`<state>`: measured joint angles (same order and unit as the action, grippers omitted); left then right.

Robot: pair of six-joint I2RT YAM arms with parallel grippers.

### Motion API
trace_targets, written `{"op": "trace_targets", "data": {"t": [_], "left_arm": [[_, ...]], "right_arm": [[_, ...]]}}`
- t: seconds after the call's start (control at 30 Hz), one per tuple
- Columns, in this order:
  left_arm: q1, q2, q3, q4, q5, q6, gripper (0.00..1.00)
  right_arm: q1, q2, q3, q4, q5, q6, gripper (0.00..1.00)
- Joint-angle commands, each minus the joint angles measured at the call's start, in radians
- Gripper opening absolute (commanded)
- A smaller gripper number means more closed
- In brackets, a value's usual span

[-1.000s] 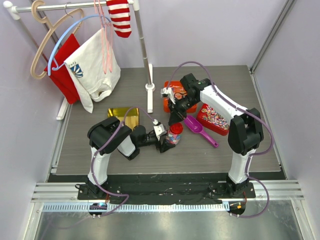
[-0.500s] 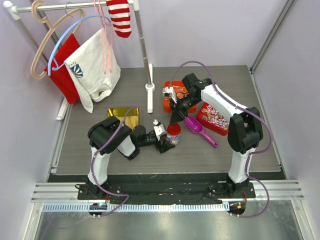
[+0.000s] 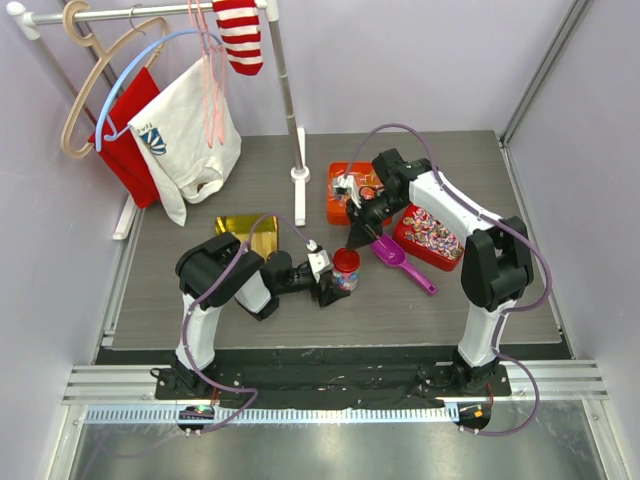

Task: Pack the candies
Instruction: Screw the bottle lid onto the packing bottle.

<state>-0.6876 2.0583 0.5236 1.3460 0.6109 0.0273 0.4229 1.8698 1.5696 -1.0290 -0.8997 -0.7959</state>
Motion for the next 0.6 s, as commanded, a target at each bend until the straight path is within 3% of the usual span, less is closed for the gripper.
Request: {"op": "trace_targets", "data": {"t": [0.0,0.57], "left_arm": [[0.016,0.01,0.001,0.196,-0.057,-0.023,0.28],[0.017,0.011,0.003,0.196,-0.057,-0.046,0.25]], "right_arm": [[0.011,-0.041,-0.054,-0.117,0.041,-0.011,0.16],[0.033,-0.109,-0.148,-0.163,-0.002,-0.032,0.16]]}}
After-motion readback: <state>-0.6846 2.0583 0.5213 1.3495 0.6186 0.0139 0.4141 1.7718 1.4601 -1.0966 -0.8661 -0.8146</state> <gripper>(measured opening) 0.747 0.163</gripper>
